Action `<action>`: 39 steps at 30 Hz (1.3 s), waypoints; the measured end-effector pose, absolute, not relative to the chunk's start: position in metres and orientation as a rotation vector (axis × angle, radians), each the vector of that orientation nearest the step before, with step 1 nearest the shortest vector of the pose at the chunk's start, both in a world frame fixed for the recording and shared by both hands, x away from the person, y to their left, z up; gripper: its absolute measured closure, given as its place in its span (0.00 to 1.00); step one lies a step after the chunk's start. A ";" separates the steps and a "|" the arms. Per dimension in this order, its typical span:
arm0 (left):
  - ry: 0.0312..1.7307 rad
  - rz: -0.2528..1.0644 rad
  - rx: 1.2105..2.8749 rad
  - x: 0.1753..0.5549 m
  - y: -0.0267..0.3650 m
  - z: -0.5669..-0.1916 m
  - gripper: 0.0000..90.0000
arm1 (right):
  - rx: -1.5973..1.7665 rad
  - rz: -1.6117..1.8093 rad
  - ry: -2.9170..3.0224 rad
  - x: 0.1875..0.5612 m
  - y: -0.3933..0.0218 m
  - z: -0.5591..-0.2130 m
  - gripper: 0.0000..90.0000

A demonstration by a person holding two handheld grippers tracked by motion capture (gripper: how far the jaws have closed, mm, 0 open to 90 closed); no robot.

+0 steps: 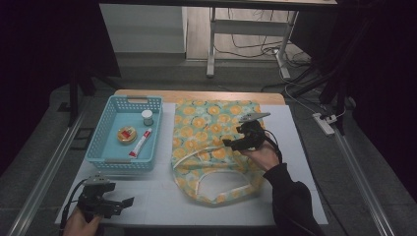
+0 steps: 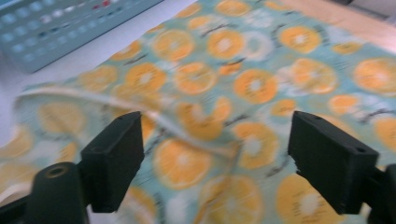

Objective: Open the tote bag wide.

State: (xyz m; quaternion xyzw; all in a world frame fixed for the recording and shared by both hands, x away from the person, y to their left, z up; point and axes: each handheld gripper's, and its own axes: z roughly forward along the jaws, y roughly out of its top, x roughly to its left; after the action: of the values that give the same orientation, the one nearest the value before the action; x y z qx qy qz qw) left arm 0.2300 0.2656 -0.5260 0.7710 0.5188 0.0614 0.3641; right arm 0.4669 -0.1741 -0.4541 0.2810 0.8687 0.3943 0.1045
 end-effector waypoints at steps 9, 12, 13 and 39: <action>1.333 0.159 1.983 0.230 0.266 -0.526 0.03 | 0.748 1.154 2.722 0.439 -0.157 -0.468 0.00; 1.332 0.160 1.984 0.230 0.266 -0.526 0.03 | 0.709 1.112 2.744 0.433 -0.150 -0.475 0.00; 1.331 0.161 1.984 0.229 0.266 -0.526 0.03 | 0.703 1.097 2.745 0.431 -0.148 -0.478 0.00; 1.328 0.162 1.988 0.229 0.265 -0.526 0.03 | 0.666 0.871 2.763 0.439 -0.157 -0.521 0.27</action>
State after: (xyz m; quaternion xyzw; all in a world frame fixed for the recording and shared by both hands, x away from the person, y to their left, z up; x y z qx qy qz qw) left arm 0.2294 0.2649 -0.5258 0.7726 0.5162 0.0630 0.3643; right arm 0.4392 -0.1573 -0.5207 0.2231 0.9262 0.2920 0.0842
